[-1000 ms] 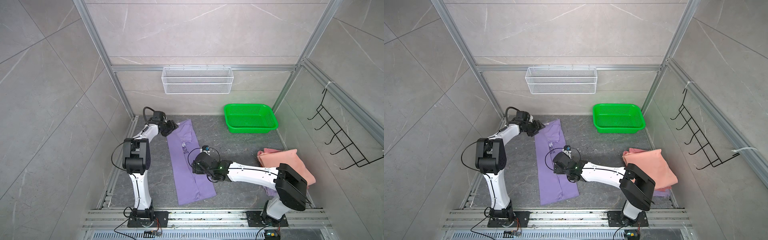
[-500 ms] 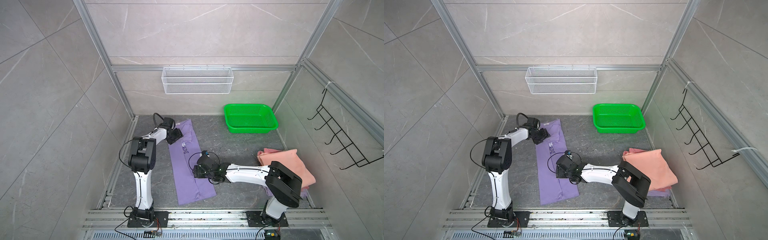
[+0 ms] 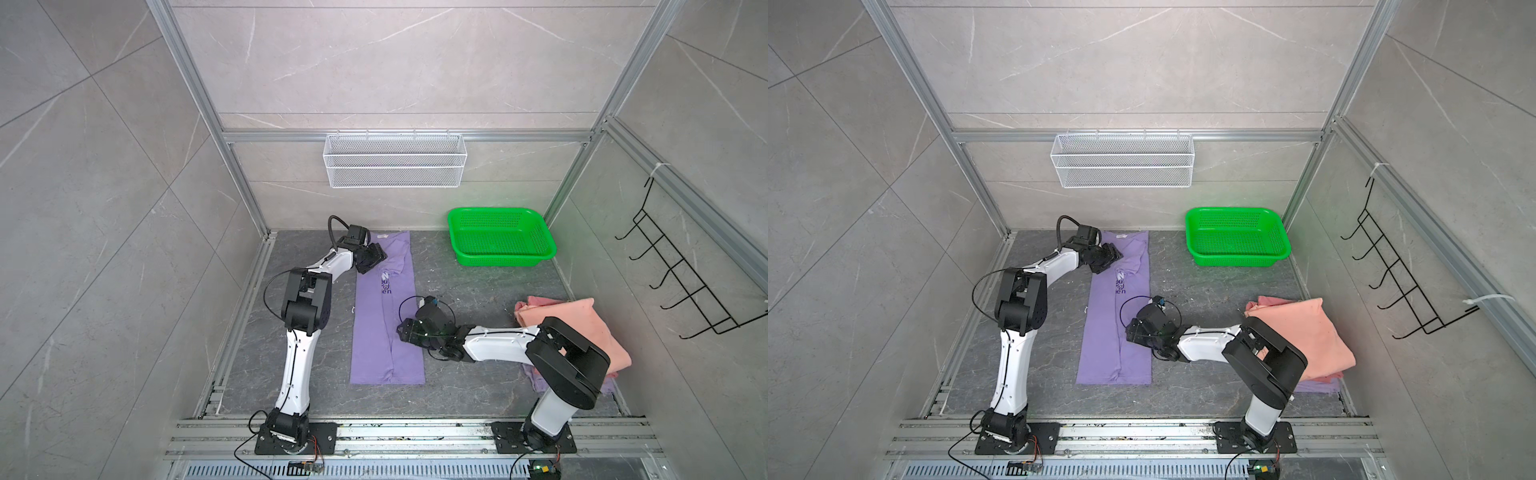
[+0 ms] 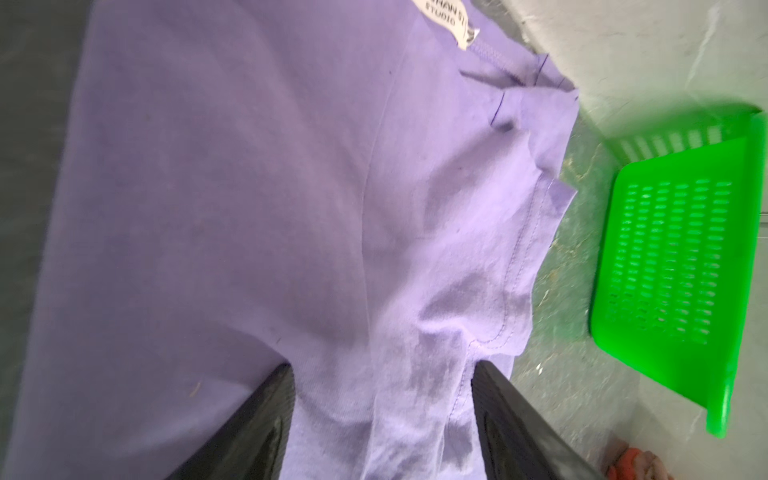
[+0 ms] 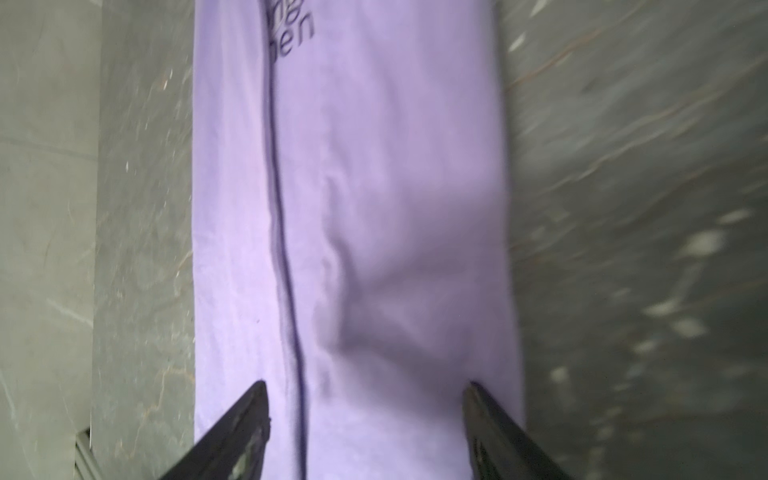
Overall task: Fold and stack the t-shirts
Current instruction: 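Release the strip and move both grippers to its end nearest the robot, then pinch the strip's near-end corners with both grippers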
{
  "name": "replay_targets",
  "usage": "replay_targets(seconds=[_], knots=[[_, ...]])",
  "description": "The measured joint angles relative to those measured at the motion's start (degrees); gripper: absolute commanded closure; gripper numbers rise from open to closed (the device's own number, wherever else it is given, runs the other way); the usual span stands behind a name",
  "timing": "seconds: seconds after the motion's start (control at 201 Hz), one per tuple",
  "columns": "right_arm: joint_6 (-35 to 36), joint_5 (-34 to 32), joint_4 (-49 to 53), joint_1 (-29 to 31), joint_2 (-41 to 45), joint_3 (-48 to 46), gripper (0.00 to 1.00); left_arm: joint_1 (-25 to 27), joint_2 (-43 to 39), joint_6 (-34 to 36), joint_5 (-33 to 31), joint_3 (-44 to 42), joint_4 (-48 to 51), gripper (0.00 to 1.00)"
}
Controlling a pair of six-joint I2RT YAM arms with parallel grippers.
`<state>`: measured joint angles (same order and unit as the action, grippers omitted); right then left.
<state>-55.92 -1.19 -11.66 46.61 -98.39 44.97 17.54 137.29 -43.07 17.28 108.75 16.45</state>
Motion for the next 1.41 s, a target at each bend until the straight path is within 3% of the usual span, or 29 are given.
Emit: replay_targets(seconds=[0.254,0.433,0.787,1.021,1.161,1.41], knots=[[1.79,-0.31,2.97,-3.06,1.81,-0.68,0.26,0.98,4.61,-1.95,1.53,7.23,0.02,0.29],[4.00,-0.59,6.95,-3.15,4.96,-1.97,0.26,1.11,3.23,-1.79,2.64,4.46,-2.27,0.29],[5.51,-1.70,17.25,-3.15,20.22,-3.78,0.28,0.96,-21.62,3.76,2.38,-21.14,0.44,0.34],[1.38,1.68,23.02,-0.22,26.08,-9.88,0.29,1.29,-43.41,4.44,0.35,-47.25,2.05,0.42],[-1.92,2.14,25.40,3.54,30.95,-12.44,0.29,3.98,-51.91,4.07,-1.40,-60.96,6.58,0.43],[-7.89,2.27,24.48,7.39,32.68,-17.97,0.32,9.14,-67.52,0.42,-2.80,-74.86,11.15,0.44]])
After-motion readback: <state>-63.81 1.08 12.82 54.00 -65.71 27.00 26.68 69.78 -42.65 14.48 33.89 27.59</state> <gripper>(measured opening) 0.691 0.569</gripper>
